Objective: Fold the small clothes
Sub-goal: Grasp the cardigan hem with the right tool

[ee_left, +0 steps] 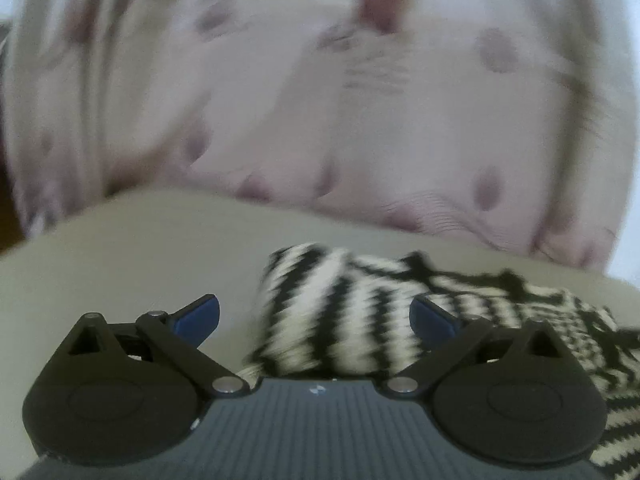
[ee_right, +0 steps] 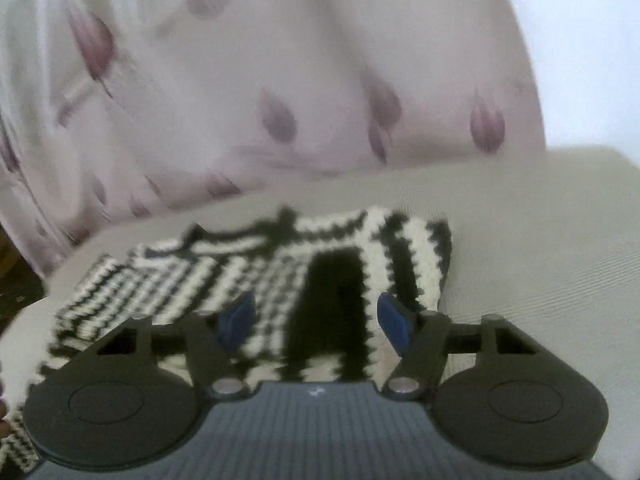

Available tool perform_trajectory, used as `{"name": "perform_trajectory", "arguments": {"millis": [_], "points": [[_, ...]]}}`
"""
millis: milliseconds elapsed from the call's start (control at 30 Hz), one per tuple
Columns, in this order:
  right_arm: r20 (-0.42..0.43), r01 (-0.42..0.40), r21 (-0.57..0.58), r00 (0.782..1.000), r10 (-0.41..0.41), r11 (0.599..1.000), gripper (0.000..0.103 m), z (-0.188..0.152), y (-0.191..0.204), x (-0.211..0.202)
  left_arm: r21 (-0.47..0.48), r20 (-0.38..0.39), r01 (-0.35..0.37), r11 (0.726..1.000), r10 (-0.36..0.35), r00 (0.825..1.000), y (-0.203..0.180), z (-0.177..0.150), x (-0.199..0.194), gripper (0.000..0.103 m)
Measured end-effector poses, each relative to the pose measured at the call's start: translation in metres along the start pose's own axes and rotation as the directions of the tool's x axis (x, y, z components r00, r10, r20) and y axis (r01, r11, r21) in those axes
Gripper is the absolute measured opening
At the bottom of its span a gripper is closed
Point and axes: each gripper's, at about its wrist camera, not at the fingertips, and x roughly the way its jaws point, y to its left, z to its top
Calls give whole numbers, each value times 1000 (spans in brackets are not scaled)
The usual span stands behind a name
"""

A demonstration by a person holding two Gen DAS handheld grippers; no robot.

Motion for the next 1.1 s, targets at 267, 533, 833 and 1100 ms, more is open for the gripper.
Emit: {"name": "perform_trajectory", "arguments": {"millis": [267,533,833,1100], "points": [[9,12,-135,1000,-11,991,14,4,21,18,-36,-23,-35,999,34,999,14,-16,9,100],[101,119,-78,989,-111,990,4,16,-13,-4,41,16,-41,998,41,999,4,-25,2,103],[48,97,47,994,-99,994,5,1,-42,7,-68,-128,-95,993,86,988,23,-23,26,103],[92,-74,135,994,62,988,7,-40,-43,-115,-36,-131,14,999,-19,991,34,-13,-21,103]]}}
